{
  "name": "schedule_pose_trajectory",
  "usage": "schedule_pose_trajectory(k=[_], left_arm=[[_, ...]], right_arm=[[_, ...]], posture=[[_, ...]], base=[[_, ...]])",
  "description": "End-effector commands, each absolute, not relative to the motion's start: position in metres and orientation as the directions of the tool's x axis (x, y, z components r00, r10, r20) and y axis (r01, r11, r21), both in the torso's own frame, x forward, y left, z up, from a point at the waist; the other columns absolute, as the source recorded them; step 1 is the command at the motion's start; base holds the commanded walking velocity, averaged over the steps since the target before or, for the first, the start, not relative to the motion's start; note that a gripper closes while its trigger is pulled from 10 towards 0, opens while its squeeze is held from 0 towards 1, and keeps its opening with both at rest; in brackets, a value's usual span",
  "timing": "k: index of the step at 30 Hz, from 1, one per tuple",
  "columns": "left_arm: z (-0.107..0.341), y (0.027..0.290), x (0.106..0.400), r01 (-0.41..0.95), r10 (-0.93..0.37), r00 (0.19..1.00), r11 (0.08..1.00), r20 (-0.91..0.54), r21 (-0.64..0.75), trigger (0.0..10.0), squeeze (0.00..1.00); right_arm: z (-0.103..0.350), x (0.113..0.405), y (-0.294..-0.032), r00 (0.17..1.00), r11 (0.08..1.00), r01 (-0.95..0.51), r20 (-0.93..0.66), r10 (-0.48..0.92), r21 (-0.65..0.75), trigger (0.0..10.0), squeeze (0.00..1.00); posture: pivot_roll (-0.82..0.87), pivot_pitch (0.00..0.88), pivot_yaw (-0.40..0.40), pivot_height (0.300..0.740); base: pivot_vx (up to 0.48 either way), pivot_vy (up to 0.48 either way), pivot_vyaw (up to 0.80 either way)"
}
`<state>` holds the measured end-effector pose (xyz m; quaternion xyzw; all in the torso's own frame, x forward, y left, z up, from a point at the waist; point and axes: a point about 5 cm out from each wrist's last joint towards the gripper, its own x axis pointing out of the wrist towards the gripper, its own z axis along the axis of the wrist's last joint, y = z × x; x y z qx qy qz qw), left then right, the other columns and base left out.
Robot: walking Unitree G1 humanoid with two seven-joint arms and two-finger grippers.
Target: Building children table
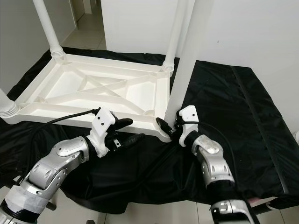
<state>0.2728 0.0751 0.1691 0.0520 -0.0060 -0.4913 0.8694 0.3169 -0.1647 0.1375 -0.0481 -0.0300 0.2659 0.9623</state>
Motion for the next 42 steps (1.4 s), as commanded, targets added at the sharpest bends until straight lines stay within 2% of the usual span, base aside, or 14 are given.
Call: schedule_pose_trajectory(k=[1, 4, 6, 7, 8, 10, 12, 17, 24, 25, 33, 35, 37, 42], left_arm=[[0.169, 0.073, 0.272, 0.890, -0.891, 0.451, 0.444, -0.049, 0.105, 10.0, 0.00], [0.169, 0.073, 0.273, 0.887, -0.889, 0.455, 0.449, -0.049, 0.107, 10.0, 0.00], [0.169, 0.074, 0.274, 0.885, -0.887, 0.460, 0.453, -0.050, 0.110, 10.0, 0.00], [0.169, 0.074, 0.274, 0.885, -0.887, 0.460, 0.453, -0.050, 0.110, 10.0, 0.00], [0.169, 0.074, 0.274, 0.885, -0.886, 0.460, 0.453, -0.051, 0.111, 10.0, 0.00], [0.169, 0.074, 0.274, 0.885, -0.886, 0.460, 0.453, -0.051, 0.111, 10.0, 0.00], [0.169, 0.073, 0.275, 0.885, -0.887, 0.460, 0.452, -0.048, 0.111, 10.0, 0.00], [0.169, 0.070, 0.277, 0.885, -0.888, 0.458, 0.451, -0.043, 0.111, 10.0, 0.00], [0.169, 0.069, 0.279, 0.883, -0.886, 0.462, 0.455, -0.035, 0.117, 10.0, 0.00], [0.170, 0.070, 0.279, 0.879, -0.884, 0.467, 0.461, -0.030, 0.118, 10.0, 0.00], [0.170, 0.071, 0.280, 0.870, -0.876, 0.482, 0.476, -0.024, 0.132, 10.0, 0.00], [0.171, 0.072, 0.282, 0.855, -0.865, 0.502, 0.494, -0.016, 0.157, 10.0, 0.00], [0.172, 0.074, 0.286, 0.807, -0.825, 0.565, 0.553, 0.002, 0.205, 10.0, 0.00], [0.172, 0.075, 0.287, 0.791, -0.808, 0.589, 0.580, 0.011, 0.195, 10.0, 0.00]], right_arm=[[0.120, 0.308, -0.160, 0.906, 0.902, -0.422, -0.039, 0.421, -0.092, 10.0, 0.00], [0.118, 0.302, -0.151, 0.943, 0.942, -0.332, -0.018, 0.332, -0.046, 10.0, 0.00], [0.113, 0.292, -0.140, 0.994, 0.992, -0.107, -0.020, 0.108, 0.071, 10.0, 0.00], [0.113, 0.292, -0.140, 0.994, 0.992, -0.107, -0.020, 0.108, 0.071, 10.0, 0.00], [0.112, 0.289, -0.137, 0.999, 0.994, -0.020, -0.028, 0.023, 0.111, 10.0, 0.00], [0.112, 0.289, -0.137, 0.999, 0.994, -0.020, -0.028, 0.023, 0.111, 10.0, 0.00], [0.115, 0.286, -0.129, 0.997, 0.989, 0.077, -0.016, -0.075, 0.128, 10.0, 0.00], [0.127, 0.286, -0.122, 0.996, 0.990, 0.072, 0.051, -0.079, 0.119, 10.0, 0.00], [0.132, 0.283, -0.128, 0.993, 0.992, 0.088, 0.072, -0.095, 0.095, 10.0, 0.00], [0.133, 0.281, -0.130, 0.992, 0.991, 0.097, 0.073, -0.104, 0.094, 10.0, 1.00], [0.135, 0.278, -0.135, 0.989, 0.989, 0.115, 0.083, -0.122, 0.091, 10.0, 1.00], [0.136, 0.279, -0.139, 0.989, 0.989, 0.114, 0.088, -0.122, 0.089, 10.0, 1.00], [0.137, 0.281, -0.150, 0.989, 0.991, 0.107, 0.097, -0.114, 0.076, 10.0, 1.00], [0.140, 0.282, -0.157, 0.993, 0.996, 0.039, 0.108, -0.048, 0.082, 10.0, 1.00]], posture=[[-0.02, 0.087, -0.038, 0.740], [-0.02, 0.089, -0.033, 0.740], [-0.02, 0.089, -0.028, 0.740], [-0.02, 0.089, -0.028, 0.740], [-0.02, 0.088, -0.025, 0.740], [-0.02, 0.088, -0.025, 0.740], [-0.03, 0.087, -0.016, 0.740], [-0.04, 0.083, -0.010, 0.740], [-0.03, 0.080, -0.018, 0.740], [-0.03, 0.081, -0.021, 0.740], [-0.02, 0.083, -0.026, 0.740], [-0.02, 0.086, -0.029, 0.740], [-0.02, 0.094, -0.032, 0.740], [-0.02, 0.096, -0.034, 0.740]], base=[[0.000, 0.000, 0.00], [0.000, 0.000, 0.00], [0.000, 0.000, 0.00], [0.000, 0.000, 0.00], [0.000, 0.000, 0.00], [0.000, 0.000, 0.00], [0.000, 0.000, 0.00], [0.000, 0.000, 0.00], [0.000, 0.000, 0.00], [0.000, 0.000, 0.00], [0.000, 0.000, 0.00], [0.000, 0.000, 0.00], [0.000, 0.000, 0.00], [0.000, 0.000, 0.00]])
